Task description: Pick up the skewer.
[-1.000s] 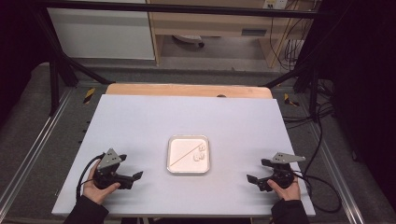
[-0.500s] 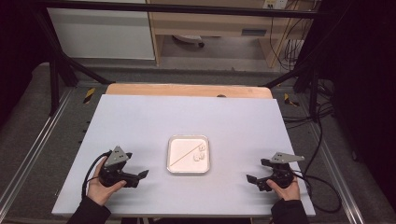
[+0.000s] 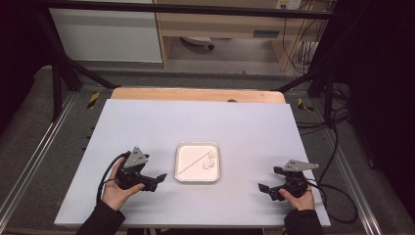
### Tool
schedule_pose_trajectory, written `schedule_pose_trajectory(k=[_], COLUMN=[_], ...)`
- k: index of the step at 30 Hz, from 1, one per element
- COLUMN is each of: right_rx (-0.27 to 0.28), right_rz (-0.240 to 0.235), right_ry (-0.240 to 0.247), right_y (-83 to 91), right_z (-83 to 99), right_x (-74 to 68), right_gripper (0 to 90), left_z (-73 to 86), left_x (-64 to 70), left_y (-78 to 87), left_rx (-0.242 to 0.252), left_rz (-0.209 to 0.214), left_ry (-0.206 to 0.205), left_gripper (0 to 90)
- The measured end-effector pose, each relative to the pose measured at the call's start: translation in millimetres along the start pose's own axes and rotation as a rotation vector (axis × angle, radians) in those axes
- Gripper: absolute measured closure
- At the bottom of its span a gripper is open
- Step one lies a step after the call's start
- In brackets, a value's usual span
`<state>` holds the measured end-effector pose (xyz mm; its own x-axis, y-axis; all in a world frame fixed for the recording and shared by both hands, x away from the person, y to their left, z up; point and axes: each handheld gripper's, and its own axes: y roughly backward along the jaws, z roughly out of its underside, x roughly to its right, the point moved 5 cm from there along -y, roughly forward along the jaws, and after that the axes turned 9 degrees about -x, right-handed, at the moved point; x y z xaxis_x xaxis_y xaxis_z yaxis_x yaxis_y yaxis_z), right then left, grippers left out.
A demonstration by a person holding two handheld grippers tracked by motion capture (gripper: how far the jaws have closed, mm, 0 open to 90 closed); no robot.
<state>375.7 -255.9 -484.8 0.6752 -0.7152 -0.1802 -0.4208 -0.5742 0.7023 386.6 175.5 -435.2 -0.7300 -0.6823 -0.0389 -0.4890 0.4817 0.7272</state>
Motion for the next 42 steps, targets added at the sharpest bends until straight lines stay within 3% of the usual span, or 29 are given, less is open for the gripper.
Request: schedule_pose_trajectory(k=[15,25,33,38,40,42], right_rx=[-0.007,-0.011,-0.012,-0.014,-0.014,-0.015], right_rz=[0.001,0.002,0.004,0.005,0.005,0.006], right_ry=[0.010,0.010,0.012,0.012,0.014,0.014], right_y=[-0.7,-0.8,-1.5,-1.2,-1.0,-1.0], right_z=[-0.2,-0.1,0.2,0.1,0.2,0.2], right_x=[-0.7,-0.8,-0.9,-0.6,-0.7,-0.7], right_gripper=[0.7,0.7,0.7,0.8,0.8,0.8], left_z=[-34.7,-44.9,-45.0,-44.6,-43.5,-41.7], left_x=[20.6,23.8,27.1,26.2,27.4,30.0], left_y=[-32.6,-59.7,-74.8,-78.2,-80.9,-84.4], left_rx=[-0.065,-0.125,-0.170,-0.177,-0.186,-0.207], left_rz=[0.016,0.009,0.009,0.017,0.026,0.033], left_ry=[-0.037,-0.031,-0.032,-0.023,-0.032,-0.045], left_gripper=[9.1,15.0,27.9,41.3,49.1,51.6])
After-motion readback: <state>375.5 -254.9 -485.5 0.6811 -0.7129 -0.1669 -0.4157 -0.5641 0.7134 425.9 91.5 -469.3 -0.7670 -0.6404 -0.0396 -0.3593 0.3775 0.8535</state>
